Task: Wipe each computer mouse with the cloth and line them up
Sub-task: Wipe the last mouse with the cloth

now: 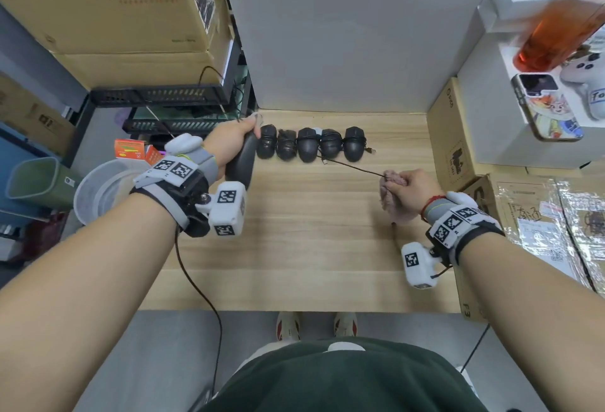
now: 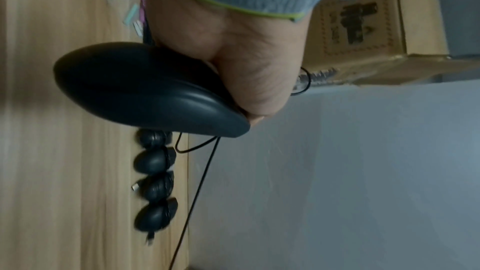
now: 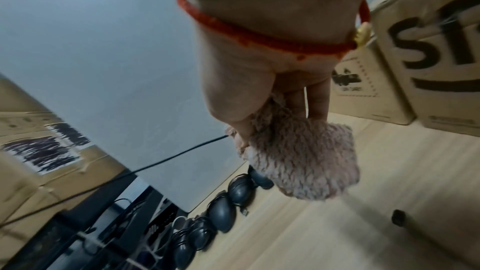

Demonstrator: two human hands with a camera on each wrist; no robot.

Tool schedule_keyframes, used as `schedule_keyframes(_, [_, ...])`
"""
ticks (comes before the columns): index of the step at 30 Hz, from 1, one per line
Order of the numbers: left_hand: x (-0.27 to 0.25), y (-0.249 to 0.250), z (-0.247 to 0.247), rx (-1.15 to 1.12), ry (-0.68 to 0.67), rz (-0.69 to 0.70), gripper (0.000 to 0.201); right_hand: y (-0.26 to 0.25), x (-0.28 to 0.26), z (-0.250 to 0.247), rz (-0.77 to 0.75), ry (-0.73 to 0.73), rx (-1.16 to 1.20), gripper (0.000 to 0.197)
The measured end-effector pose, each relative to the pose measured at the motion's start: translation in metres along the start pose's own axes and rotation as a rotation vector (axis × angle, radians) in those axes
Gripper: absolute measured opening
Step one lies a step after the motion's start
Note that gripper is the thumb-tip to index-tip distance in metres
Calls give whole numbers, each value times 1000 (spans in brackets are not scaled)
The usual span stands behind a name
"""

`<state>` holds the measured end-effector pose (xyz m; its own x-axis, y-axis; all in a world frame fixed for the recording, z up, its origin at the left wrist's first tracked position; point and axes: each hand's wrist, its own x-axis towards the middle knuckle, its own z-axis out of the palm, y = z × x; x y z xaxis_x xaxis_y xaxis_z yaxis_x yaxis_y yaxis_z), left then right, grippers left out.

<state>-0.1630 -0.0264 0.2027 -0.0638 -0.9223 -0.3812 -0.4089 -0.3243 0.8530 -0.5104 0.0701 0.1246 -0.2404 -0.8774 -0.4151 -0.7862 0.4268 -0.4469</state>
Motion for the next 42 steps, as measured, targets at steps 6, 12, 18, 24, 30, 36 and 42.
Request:
schedule_keyframes(6, [-5, -5, 10, 328, 50, 26, 46, -6, 0, -6, 113, 109, 97, 35])
schedule_keyframes(12, [-20, 2, 56, 406, -143, 33, 48, -72, -4, -10, -231, 166, 232, 29])
schedule_keyframes(18, [-23, 9, 80, 197, -210, -8, 54, -117, -13, 1, -395, 122, 124, 34])
schedule_keyframes(24, [-28, 13, 82, 48, -257, -82, 68, -120, -16, 4, -437, 122, -49, 37])
schedule_keyframes(30, [-39, 23, 78, -26, -380, -16, 32, -109, -14, 5, -451, 104, -69, 34])
schedule_keyframes(36, [-41, 26, 75, -106, -315, 20, 37, -90, -9, 9, -368, 100, -49, 25])
schedule_keyframes(42, [-33, 41, 49, -344, -234, 3, 34, -28, -1, 19, -122, 25, -22, 26])
